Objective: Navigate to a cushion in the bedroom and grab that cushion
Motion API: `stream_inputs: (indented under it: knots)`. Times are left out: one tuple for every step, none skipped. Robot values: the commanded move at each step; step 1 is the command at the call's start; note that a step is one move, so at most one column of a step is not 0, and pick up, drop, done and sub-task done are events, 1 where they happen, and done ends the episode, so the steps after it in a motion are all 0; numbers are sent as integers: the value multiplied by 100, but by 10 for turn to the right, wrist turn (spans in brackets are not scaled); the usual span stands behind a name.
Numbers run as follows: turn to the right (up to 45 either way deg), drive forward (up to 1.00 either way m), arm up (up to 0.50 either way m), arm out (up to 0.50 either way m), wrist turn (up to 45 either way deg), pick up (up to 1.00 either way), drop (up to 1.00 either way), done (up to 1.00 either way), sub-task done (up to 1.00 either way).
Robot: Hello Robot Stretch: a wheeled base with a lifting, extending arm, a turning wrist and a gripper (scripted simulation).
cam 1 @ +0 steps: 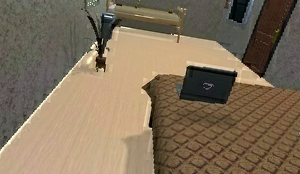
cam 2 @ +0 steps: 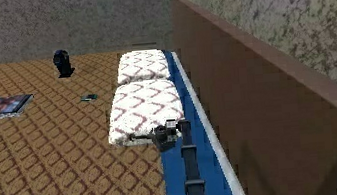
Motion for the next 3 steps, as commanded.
stream_inputs:
  knots:
    - [0,0,0,0,0,100,0,0,0]
    - [0,0,10,0,0,0,0,0,0]
    - [0,0,0,0,0,0,0,100,0]
